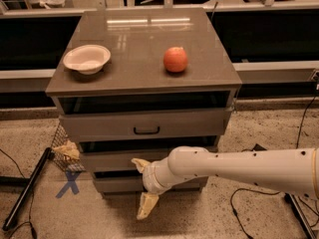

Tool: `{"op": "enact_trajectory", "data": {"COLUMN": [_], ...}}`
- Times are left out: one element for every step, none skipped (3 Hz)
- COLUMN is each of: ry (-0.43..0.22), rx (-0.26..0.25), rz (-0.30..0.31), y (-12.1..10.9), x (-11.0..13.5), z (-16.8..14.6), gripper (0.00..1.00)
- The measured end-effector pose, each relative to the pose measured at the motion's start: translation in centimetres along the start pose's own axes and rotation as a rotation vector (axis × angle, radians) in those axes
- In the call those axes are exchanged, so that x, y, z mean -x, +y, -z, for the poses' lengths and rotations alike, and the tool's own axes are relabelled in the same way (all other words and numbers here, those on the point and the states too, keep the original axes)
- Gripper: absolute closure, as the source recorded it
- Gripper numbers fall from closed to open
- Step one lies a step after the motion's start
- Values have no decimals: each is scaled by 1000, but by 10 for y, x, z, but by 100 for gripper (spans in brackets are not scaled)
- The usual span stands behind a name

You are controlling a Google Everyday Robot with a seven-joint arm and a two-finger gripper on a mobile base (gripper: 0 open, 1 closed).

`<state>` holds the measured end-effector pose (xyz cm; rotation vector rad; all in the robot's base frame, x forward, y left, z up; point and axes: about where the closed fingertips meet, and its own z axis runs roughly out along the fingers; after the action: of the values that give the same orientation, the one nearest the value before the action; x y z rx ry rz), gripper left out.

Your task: Open bottom drawer

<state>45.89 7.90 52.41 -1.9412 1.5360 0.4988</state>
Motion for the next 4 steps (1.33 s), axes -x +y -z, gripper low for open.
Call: {"op": "enact_trajectory", "data": {"ry": [22,19,23,31], "rx": [-19,-74,-100,-93], "rz": [-93,-156,-146,-140], "y": [-1,-3,10,10], "x": [-32,-84,-127,-126], "z": [-12,-37,-65,-68], "gripper": [0,0,0,0]}}
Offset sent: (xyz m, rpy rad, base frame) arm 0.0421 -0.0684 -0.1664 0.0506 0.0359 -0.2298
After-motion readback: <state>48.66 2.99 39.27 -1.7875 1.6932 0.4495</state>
